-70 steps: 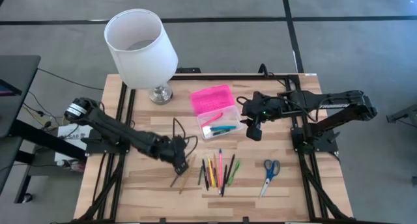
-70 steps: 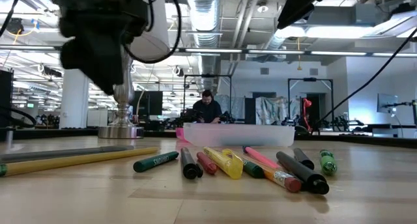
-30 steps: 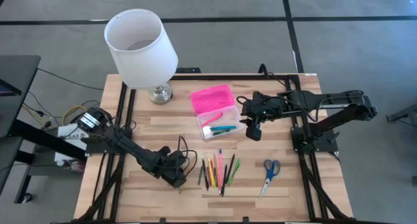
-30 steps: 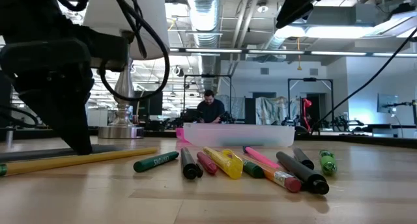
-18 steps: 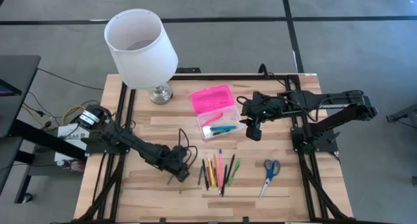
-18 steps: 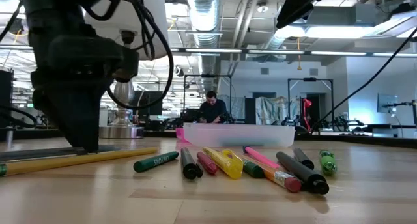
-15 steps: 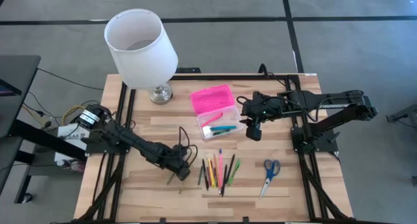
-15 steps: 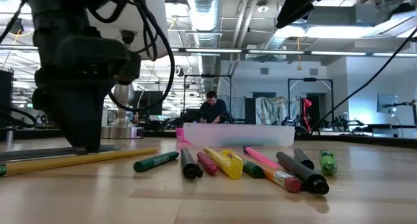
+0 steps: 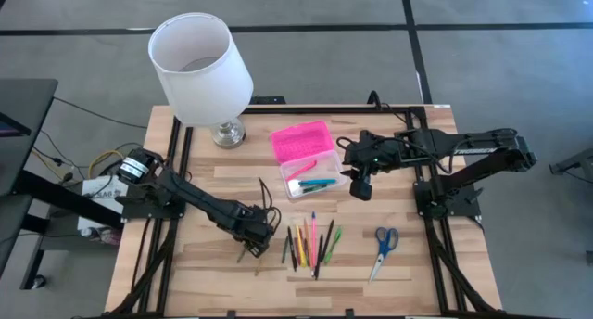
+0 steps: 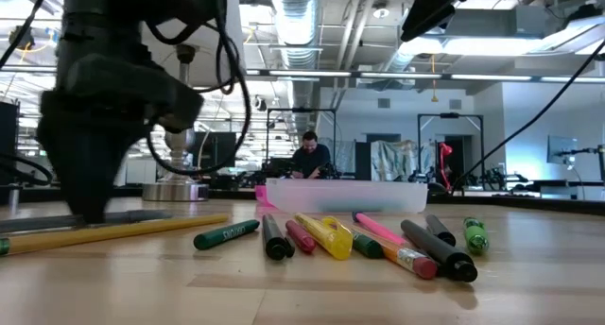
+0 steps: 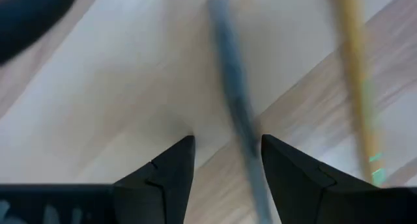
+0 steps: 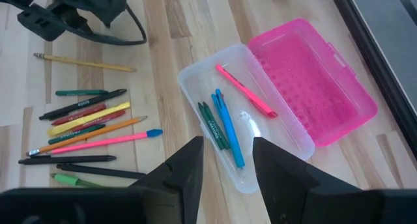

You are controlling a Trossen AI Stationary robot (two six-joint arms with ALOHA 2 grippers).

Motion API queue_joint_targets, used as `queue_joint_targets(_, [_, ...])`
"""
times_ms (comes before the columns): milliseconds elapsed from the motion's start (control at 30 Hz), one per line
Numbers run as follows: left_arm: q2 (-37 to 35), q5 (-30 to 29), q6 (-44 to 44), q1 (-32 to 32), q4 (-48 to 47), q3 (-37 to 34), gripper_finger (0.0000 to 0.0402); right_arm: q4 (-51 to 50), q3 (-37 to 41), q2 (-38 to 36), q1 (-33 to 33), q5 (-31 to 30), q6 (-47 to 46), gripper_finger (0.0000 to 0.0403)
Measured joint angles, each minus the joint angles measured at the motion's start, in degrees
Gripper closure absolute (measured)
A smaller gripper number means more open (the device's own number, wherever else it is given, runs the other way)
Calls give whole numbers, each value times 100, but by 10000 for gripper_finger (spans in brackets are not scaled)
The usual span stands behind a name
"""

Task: Pick & place school supplies into a supply box
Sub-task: Put the gray pen into the pink supply box

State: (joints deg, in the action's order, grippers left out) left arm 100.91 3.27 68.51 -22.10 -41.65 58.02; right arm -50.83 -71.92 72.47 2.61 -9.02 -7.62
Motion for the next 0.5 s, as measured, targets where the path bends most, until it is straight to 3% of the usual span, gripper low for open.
queue_joint_targets(200, [-7,-260,-107,27,-583,477,228,-2,0,2,0,0,2,276])
queue_joint_targets(500, [-20,-481,-415,-9,-857,531,228,-6,0,0,0,0,0,276])
